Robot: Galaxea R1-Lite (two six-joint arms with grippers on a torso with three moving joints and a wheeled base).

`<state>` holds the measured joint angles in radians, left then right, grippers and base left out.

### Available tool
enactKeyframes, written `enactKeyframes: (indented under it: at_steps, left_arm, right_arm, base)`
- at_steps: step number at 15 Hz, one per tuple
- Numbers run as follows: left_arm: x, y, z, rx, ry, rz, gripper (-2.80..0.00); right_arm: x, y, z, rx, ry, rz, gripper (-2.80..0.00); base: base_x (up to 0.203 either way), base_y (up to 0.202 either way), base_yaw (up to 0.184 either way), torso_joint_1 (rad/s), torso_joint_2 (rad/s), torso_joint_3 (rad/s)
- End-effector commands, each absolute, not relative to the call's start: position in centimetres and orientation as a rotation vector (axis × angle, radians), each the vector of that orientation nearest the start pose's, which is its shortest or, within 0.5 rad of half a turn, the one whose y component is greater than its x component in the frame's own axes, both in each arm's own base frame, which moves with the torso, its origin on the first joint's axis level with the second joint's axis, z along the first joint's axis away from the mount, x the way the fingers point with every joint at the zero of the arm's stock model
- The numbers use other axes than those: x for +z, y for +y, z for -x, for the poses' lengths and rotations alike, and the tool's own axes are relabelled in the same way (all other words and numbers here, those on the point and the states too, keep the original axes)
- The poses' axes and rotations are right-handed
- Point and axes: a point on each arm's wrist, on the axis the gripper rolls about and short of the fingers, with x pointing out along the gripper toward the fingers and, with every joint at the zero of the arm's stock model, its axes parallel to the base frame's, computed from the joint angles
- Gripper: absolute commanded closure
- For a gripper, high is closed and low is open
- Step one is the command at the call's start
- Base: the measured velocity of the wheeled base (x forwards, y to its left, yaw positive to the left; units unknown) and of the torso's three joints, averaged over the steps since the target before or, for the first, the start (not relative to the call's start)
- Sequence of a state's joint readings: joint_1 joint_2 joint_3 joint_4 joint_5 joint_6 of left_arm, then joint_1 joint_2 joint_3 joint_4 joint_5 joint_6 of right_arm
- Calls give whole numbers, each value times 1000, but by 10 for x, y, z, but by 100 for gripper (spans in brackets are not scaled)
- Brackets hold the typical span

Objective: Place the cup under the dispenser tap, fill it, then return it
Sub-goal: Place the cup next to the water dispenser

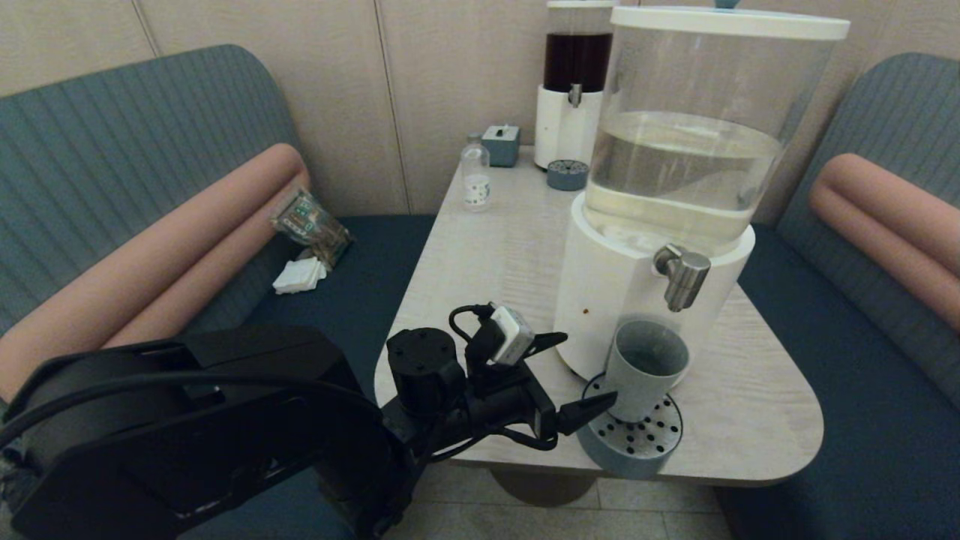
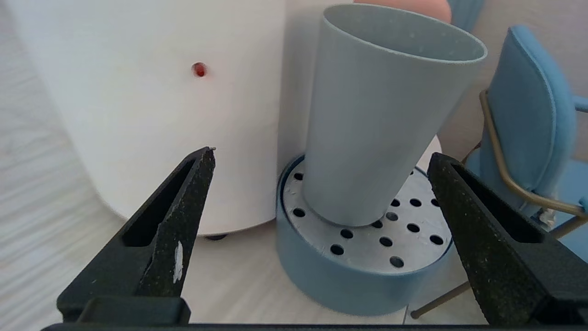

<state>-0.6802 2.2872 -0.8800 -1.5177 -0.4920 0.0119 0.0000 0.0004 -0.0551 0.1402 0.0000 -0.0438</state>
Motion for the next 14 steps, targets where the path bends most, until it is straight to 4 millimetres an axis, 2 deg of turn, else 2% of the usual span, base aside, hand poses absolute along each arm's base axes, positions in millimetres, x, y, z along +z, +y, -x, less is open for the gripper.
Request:
enactKeyframes:
  at_steps: [1, 9, 14]
  left_arm:
    - [73, -266, -309, -1180, -140, 1, -280]
    - [55, -283, -325, -1214, -166, -9, -280]
    - [53, -292, -315, -1244, -162, -6, -280]
  right_arm:
    - [76, 0, 28, 2, 86, 44, 0]
    - [76, 0, 28, 2, 86, 44, 0]
    - [76, 0, 28, 2, 86, 44, 0]
  base:
    - [0, 0, 0, 0, 0, 0]
    - [0, 0, 0, 0, 0, 0]
    - [0, 0, 0, 0, 0, 0]
